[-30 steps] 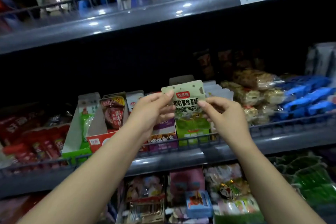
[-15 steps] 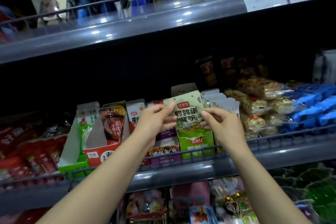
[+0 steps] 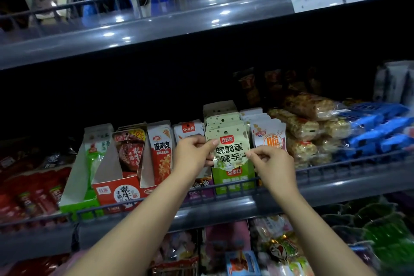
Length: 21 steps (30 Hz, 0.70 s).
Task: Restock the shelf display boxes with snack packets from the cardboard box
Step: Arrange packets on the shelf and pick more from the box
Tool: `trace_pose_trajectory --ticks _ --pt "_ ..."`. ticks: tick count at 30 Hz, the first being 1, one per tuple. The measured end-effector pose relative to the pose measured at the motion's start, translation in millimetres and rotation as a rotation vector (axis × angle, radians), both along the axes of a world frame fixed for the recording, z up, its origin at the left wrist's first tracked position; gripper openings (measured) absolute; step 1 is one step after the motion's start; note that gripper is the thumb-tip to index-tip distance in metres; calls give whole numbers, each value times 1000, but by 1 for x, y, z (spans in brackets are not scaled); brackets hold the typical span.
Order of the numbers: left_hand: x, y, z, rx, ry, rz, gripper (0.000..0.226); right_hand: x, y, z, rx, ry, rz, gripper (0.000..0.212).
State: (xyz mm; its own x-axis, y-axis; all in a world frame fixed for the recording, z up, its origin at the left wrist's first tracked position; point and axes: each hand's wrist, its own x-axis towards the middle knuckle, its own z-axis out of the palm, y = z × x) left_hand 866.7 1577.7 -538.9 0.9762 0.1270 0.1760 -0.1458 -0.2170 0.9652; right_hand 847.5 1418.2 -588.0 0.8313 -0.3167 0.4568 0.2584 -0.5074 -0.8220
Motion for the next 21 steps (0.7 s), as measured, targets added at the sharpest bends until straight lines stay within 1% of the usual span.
trace_pose_trajectory --ticks 2,5,7,10,14,18,21 --pt "-7 -1 -3 -2 -17 2 24 -3 1 -2 29 -6 11 13" --pt "-20 -2 -10 -4 -55 42 25 -14 1 -5 134 -32 8 12" --pt "-31 -1 -17 -32 -101 63 26 -25 2 -9 154 -58 7 12" --pt "-52 4 -34 -38 -153 83 24 -46 9 -22 180 -35 94 10" --pt "-92 16 -78 -50 -146 88 10 -73 28 -61 119 84 201 8" --pt "-125 36 -149 -19 -12 88 7 -91 54 -115 116 313 294 13" --pt "-144 51 -210 12 126 102 6 -101 75 -162 89 497 343 7"
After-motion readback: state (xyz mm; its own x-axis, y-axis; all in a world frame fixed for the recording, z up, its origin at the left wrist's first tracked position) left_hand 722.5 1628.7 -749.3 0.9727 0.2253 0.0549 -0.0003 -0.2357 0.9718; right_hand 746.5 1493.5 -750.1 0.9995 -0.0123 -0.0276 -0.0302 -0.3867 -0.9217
